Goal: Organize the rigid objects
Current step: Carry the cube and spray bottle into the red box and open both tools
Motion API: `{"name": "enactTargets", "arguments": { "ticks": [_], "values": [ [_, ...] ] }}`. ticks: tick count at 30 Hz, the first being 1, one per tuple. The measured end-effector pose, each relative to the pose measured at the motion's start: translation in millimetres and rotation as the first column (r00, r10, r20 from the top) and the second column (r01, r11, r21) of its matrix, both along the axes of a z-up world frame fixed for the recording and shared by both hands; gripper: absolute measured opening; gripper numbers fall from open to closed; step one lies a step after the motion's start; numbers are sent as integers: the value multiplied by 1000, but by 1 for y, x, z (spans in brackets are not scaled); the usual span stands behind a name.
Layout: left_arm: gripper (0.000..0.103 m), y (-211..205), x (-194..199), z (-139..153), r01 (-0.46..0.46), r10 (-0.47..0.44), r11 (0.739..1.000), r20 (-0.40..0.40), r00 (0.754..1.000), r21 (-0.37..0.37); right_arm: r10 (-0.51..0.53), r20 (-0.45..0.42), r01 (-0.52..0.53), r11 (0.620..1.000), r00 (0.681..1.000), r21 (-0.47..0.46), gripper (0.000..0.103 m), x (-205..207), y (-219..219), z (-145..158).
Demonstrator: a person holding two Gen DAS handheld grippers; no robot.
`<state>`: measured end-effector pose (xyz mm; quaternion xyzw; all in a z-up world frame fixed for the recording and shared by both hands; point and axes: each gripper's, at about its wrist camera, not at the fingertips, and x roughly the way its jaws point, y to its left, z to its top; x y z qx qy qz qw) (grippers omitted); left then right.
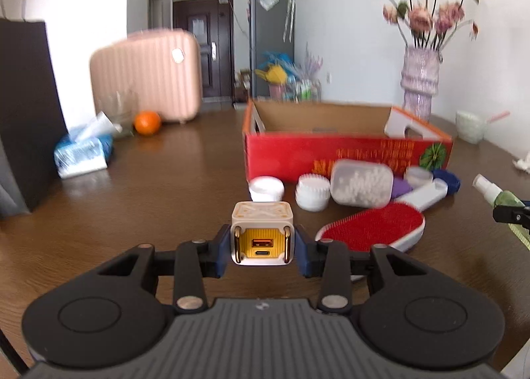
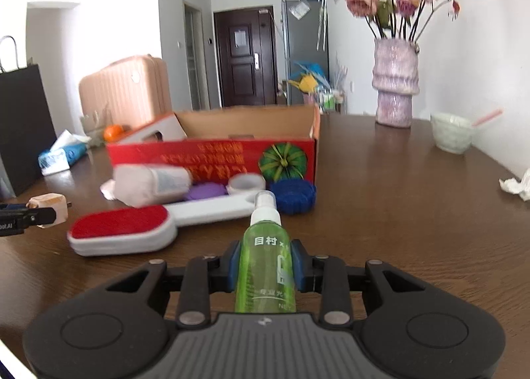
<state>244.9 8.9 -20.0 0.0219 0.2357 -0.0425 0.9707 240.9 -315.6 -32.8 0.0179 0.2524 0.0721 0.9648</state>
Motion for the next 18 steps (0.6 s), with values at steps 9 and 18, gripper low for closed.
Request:
{"name": "enactTargets", "arguments": {
  "ticks": [9, 18],
  "values": [
    [39, 1, 34, 54, 50, -47, 999, 127, 991, -21, 56, 88, -56, 998, 995, -11, 30, 20, 11, 40],
    [39, -30, 219, 72, 56, -56, 998, -13, 998, -36, 38, -1, -38, 994, 999, -103, 30, 200, 19, 62]
  ]
}}
